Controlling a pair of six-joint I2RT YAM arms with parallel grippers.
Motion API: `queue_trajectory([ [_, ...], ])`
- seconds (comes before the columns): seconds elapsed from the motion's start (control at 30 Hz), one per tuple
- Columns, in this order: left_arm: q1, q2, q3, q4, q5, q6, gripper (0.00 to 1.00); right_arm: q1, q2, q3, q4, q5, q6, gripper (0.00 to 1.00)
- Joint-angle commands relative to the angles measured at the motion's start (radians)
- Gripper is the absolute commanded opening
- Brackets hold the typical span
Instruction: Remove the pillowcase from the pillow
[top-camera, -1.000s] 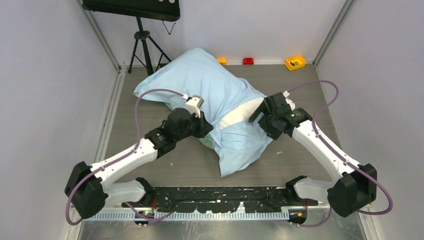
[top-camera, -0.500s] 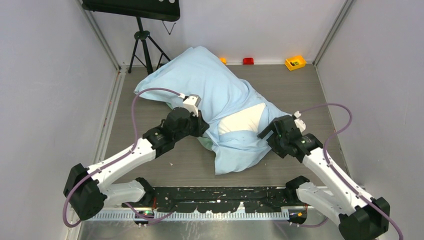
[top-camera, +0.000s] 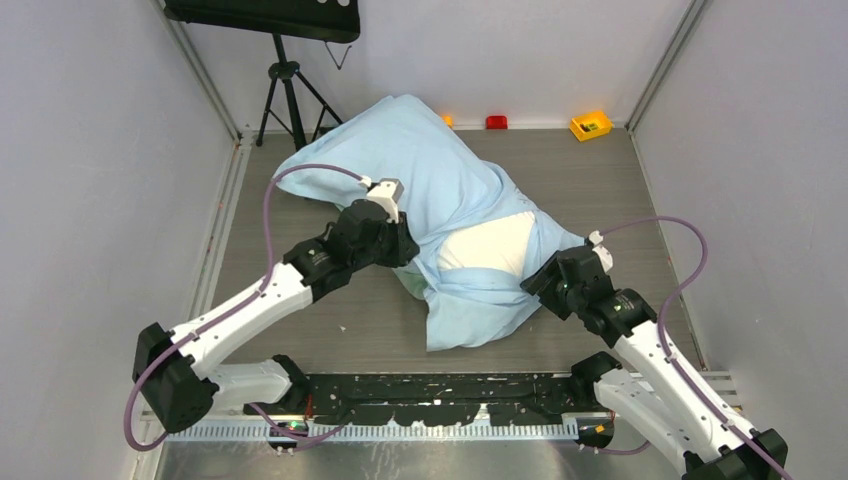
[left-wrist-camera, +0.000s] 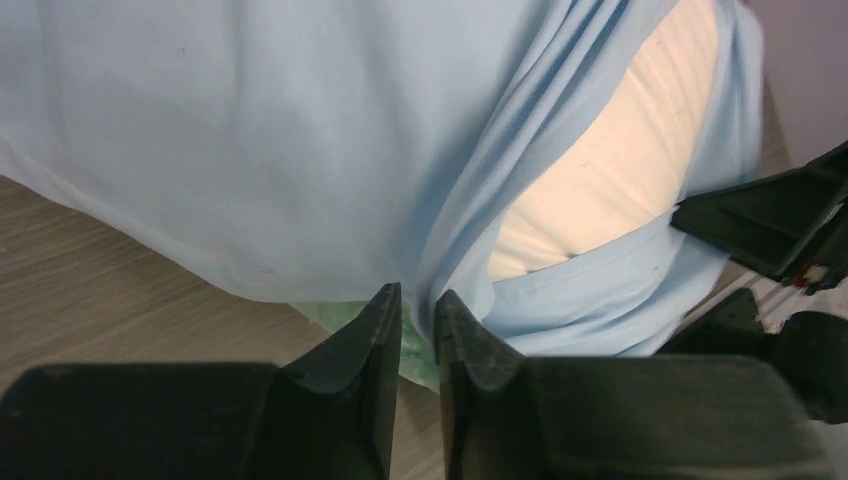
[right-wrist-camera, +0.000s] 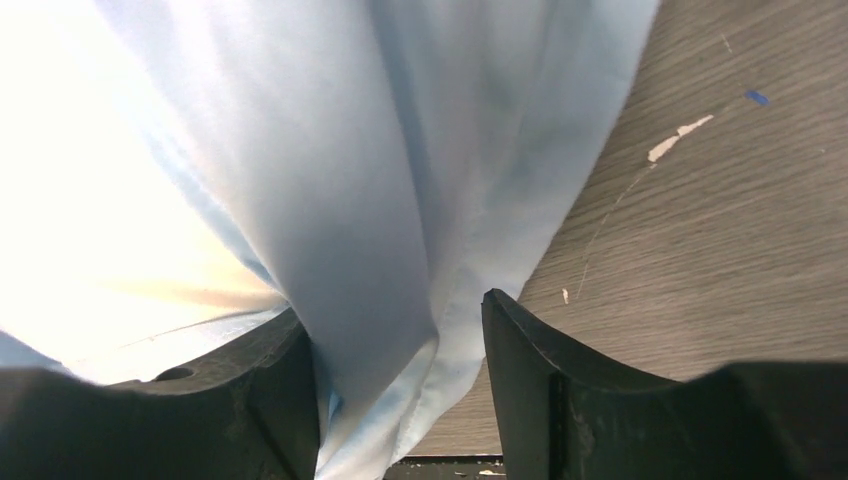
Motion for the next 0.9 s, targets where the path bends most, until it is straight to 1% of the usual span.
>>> queue_trajectory([
  [0.0, -0.042, -0.012, 0.154, -0.140, -0.011, -0.007, 0.35, -0.001, -0.043, 0.005, -0.012, -0.115, -0.163, 0.58],
  [0.07, -0.083, -0.008, 0.228, -0.185, -0.039, 0.022, 0.58, 0.000, -0.077, -0.023, 0.047, -0.199, -0.179, 0.58],
  [0.1, -0.110, -0.003, 0.257, -0.197, -0.057, 0.035, 0.66, -0.001, -0.095, -0.037, 0.071, -0.219, -0.177, 0.58],
  [0.13, -0.142, 0.005, 0.283, -0.207, -0.083, 0.045, 0.71, 0.000, -0.107, -0.050, 0.089, -0.231, -0.172, 0.58],
  [0.17, -0.171, 0.018, 0.312, -0.216, -0.107, 0.052, 0.74, -0.001, -0.119, -0.061, 0.106, -0.240, -0.165, 0.58],
  [0.23, -0.225, 0.057, 0.367, -0.232, -0.124, 0.056, 0.76, -0.001, -0.131, -0.077, 0.135, -0.259, -0.155, 0.58],
  [0.3, -0.271, 0.110, 0.420, -0.241, -0.127, 0.042, 0.77, 0.000, -0.129, -0.086, 0.162, -0.285, -0.156, 0.58],
  [0.37, -0.294, 0.165, 0.452, -0.215, -0.103, 0.014, 0.78, -0.001, -0.121, -0.085, 0.181, -0.312, -0.171, 0.58],
  [0.43, -0.297, 0.202, 0.439, -0.154, -0.098, -0.064, 0.86, -0.001, -0.115, -0.078, 0.174, -0.307, -0.183, 0.58],
  [0.5, -0.296, 0.219, 0.399, -0.069, -0.126, -0.129, 0.95, -0.001, -0.109, -0.072, 0.168, -0.299, -0.194, 0.58],
  [0.53, -0.294, 0.226, 0.386, -0.041, -0.147, -0.153, 0.97, 0.000, -0.105, -0.069, 0.164, -0.297, -0.197, 0.58],
  [0.6, -0.291, 0.247, 0.389, -0.023, -0.152, -0.173, 0.97, -0.001, -0.102, -0.061, 0.150, -0.293, -0.201, 0.58],
  [0.67, -0.296, 0.268, 0.410, -0.033, -0.125, -0.167, 0.94, 0.000, -0.103, -0.056, 0.141, -0.291, -0.203, 0.58],
  [0.77, -0.336, 0.317, 0.478, -0.095, -0.085, -0.128, 0.85, -0.001, -0.106, -0.057, 0.141, -0.288, -0.200, 0.58],
  [0.8, -0.358, 0.341, 0.520, -0.146, -0.089, -0.116, 0.79, -0.002, -0.106, -0.058, 0.142, -0.286, -0.200, 0.58],
  [0.83, -0.386, 0.367, 0.562, -0.194, -0.108, -0.114, 0.75, -0.001, -0.106, -0.058, 0.142, -0.286, -0.201, 0.58],
  [0.87, -0.411, 0.391, 0.597, -0.233, -0.129, -0.117, 0.74, 0.000, -0.106, -0.058, 0.143, -0.286, -0.202, 0.58],
])
